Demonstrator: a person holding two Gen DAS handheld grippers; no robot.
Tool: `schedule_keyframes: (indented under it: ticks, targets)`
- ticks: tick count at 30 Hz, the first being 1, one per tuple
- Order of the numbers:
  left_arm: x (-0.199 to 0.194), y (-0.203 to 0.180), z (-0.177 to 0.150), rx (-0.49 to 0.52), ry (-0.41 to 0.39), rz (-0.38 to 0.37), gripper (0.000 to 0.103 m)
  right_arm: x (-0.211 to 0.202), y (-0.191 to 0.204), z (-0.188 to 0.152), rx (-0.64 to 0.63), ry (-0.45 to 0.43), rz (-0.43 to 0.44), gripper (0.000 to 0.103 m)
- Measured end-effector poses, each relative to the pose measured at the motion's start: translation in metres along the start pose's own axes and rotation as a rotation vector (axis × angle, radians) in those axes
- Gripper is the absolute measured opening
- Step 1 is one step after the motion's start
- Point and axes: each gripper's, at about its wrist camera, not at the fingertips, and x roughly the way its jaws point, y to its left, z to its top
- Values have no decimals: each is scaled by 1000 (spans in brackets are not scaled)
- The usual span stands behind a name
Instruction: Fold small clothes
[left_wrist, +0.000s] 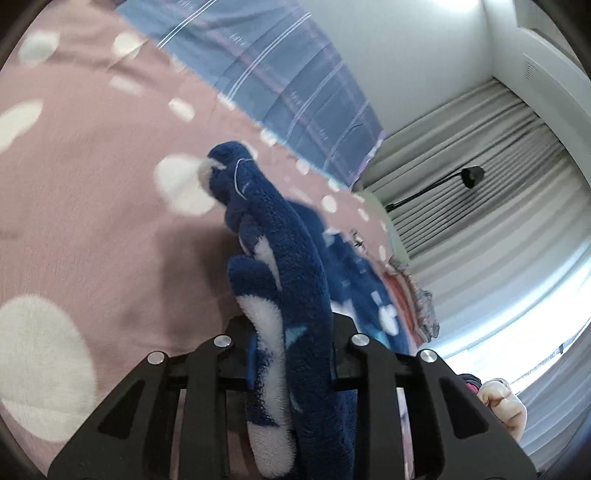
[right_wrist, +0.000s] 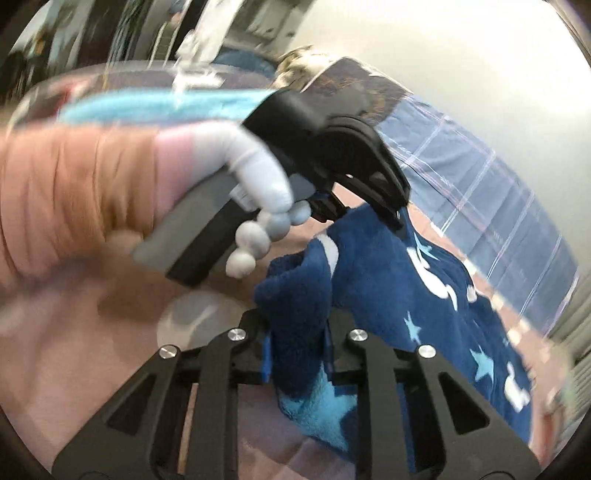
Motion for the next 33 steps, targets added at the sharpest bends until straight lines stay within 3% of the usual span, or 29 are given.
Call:
schedule_keyframes:
  ticks: [2,6,10,14,20,23,28,30,33]
  targets:
    - [-1,-27,7,47,-8,10,27,-22,-11,4,71,-47,3,20]
    - [8,-79,19,116,-6,18,27,-55,-71,-3,301,-117,62,20]
    - [40,-135,21,180,6,5,27,-87,-124,-20,498,-175,114,20]
    - [89,-185,12,232,47,-31,28,-119,-173,-59,646,-230,97,20]
    - [192,-258,-26,390,169,32,31,-153,-234,-143,898,-252,59,20]
    - [243,-269,-43,381,213,85,38,-151,-259,-188,1056,-231,79,20]
    - [300,-260,-61,328,252,128,38,-131,-283,-271,1358,-174,171,20]
    - [310,-261,-62,321,251,112,38,-126,-285,-291,1430,-185,224,20]
    - [316,-271,-68,358,257,111,38,-124,-283,-294,1430,-190,250,21]
